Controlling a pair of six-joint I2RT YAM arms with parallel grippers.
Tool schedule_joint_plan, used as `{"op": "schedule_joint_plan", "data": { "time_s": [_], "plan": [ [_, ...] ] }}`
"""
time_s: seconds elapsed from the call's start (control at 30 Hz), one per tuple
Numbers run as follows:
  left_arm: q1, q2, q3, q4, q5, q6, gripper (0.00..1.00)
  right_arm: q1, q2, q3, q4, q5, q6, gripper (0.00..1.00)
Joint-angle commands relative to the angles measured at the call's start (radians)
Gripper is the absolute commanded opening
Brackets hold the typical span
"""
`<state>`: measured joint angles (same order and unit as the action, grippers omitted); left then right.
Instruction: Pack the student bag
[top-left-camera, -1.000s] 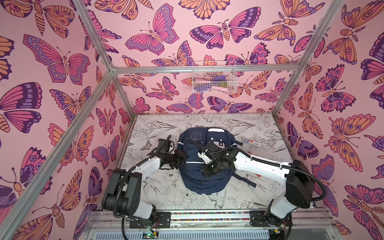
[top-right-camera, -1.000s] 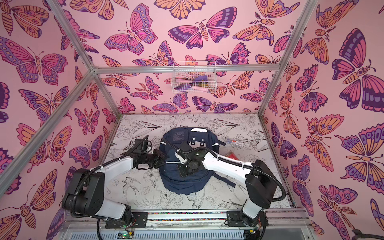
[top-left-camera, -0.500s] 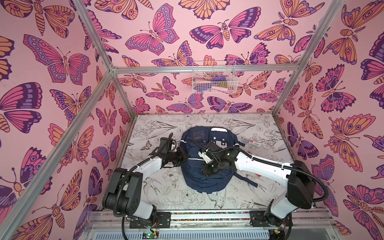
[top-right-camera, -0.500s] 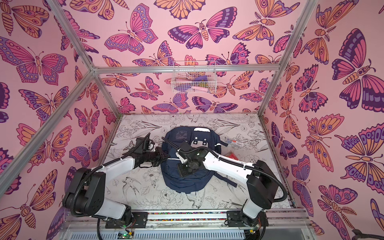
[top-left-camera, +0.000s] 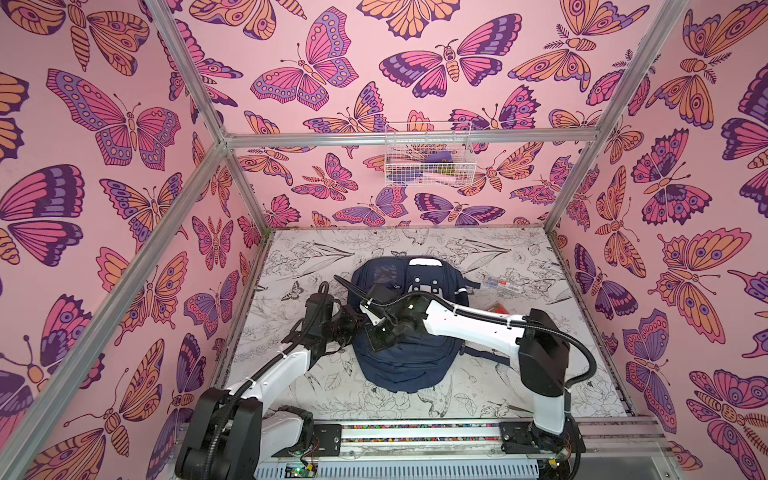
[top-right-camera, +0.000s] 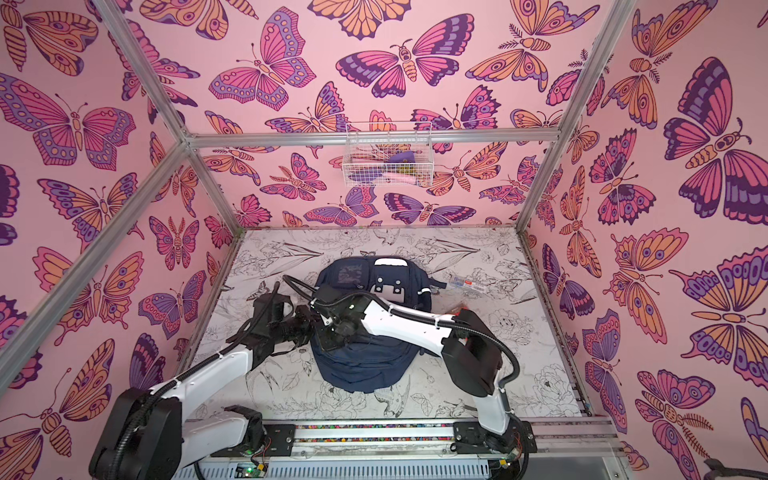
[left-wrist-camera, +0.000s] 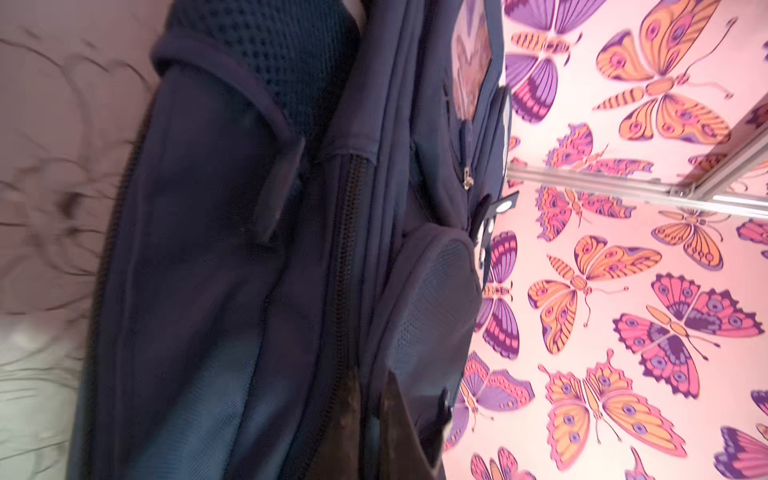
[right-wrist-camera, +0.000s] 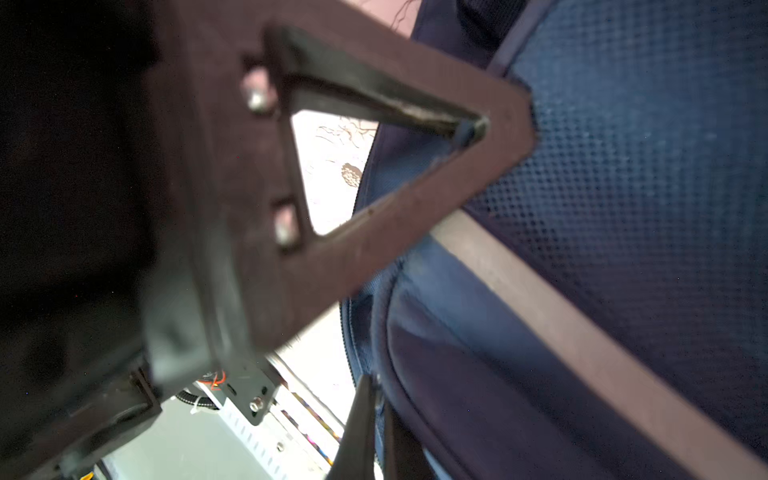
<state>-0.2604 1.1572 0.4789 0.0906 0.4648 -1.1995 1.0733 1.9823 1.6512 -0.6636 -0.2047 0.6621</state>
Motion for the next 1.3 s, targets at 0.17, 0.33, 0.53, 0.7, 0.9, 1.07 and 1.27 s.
{"op": "schedule_joint_plan", "data": {
  "time_s": [0.17, 0.33, 0.53, 0.7, 0.9, 1.07, 1.27],
  "plan": [
    [-0.021, -0.110, -0.054, -0.003, 0.041, -0.035, 0.00, -0.002, -0.008, 0.034, 0.055, 0.093, -0.009, 0.13],
    [0.018, -0.078, -0.019, -0.023, 0.083, -0.003, 0.00, 0.001, -0.171, -0.144, 0.051, 0.162, -0.003, 0.47],
    [0.024, -0.065, 0.132, -0.217, 0.080, 0.179, 0.50, 0.001, -0.399, -0.367, 0.108, 0.240, 0.051, 0.59],
    [0.012, -0.074, 0.266, -0.403, 0.049, 0.355, 0.96, -0.024, -0.504, -0.478, 0.111, 0.355, 0.142, 0.62],
    [-0.110, -0.070, 0.444, -0.612, -0.075, 0.626, 0.94, -0.087, -0.591, -0.590, 0.163, 0.362, 0.221, 0.64],
    [-0.258, -0.016, 0.579, -0.793, -0.308, 0.843, 1.00, -0.154, -0.653, -0.688, 0.195, 0.347, 0.315, 0.65],
    [-0.323, 0.012, 0.569, -0.805, -0.383, 0.937, 1.00, -0.178, -0.715, -0.785, 0.270, 0.323, 0.391, 0.65]
  ]
}}
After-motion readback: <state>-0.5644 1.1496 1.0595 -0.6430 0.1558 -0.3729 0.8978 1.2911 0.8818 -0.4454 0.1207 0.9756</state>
